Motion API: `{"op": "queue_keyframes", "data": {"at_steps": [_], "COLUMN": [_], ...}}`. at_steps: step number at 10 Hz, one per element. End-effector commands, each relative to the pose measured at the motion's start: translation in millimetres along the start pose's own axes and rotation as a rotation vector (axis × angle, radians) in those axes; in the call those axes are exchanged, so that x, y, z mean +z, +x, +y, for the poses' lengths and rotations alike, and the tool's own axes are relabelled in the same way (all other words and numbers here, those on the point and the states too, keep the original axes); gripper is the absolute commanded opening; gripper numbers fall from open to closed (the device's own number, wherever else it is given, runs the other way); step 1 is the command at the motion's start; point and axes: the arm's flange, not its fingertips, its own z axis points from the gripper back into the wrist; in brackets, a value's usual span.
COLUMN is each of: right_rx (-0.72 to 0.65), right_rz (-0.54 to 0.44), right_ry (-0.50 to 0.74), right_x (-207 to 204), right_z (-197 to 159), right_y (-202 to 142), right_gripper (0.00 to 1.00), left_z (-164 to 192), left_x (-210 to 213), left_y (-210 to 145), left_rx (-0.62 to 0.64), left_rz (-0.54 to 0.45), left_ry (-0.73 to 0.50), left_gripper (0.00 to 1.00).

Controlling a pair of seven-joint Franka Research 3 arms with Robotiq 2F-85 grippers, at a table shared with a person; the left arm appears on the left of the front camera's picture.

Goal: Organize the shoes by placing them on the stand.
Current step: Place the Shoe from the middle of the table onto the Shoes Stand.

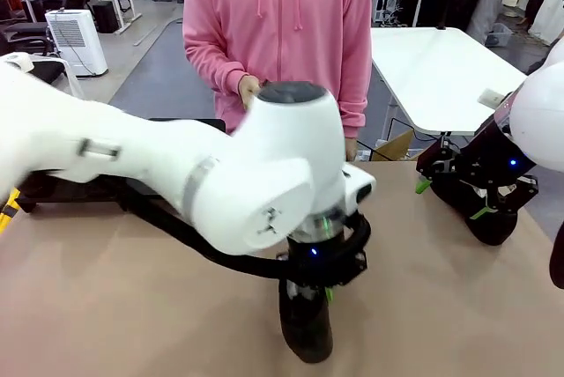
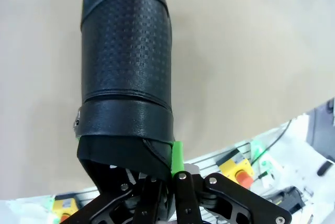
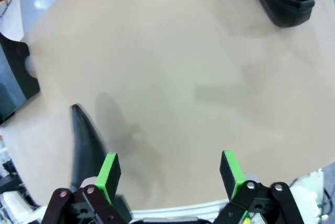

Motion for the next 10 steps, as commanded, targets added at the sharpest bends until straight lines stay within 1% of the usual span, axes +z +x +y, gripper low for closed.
{"op": "queue_keyframes", "data": {"at_steps": [1,2,3,4,6,7,8,9,10], "right_rx": [0.01,0.01,0.01,0.01,0.01,0.01,0.01,0.01,0.01], "right_rz": [0.009,0.009,0.009,0.009,0.009,0.009,0.009,0.009,0.009], "right_ry": [0.013,0.013,0.013,0.013,0.013,0.013,0.013,0.013,0.013], "right_x": [2,2,2,2,2,2,2,2,2], "right_z": [0,0,0,0,0,0,0,0,0], "right_y": [1,1,1,1,1,1,1,1,1], "right_gripper": [1.0,1.0,1.0,1.0,1.0,1.0,1.0,1.0,1.0], "left_z": [61,83,105,128,162,181,203,217,231], "left_x": [61,76,84,98,112,113,109,107,105], "left_y": [-7,3,17,36,72,92,112,128,144], "left_rx": [-0.039,-0.062,-0.057,-0.065,-0.103,-0.116,-0.098,-0.11,-0.119], "left_rz": [-0.114,-0.187,-0.195,-0.257,-0.325,-0.345,-0.344,-0.357,-0.395], "left_ry": [-0.02,0.007,0.044,0.069,0.118,0.153,0.181,0.215,0.24], "left_gripper": [0.0,0.0,0.0,0.0,0.0,0.0,0.0,0.0,0.0]}}
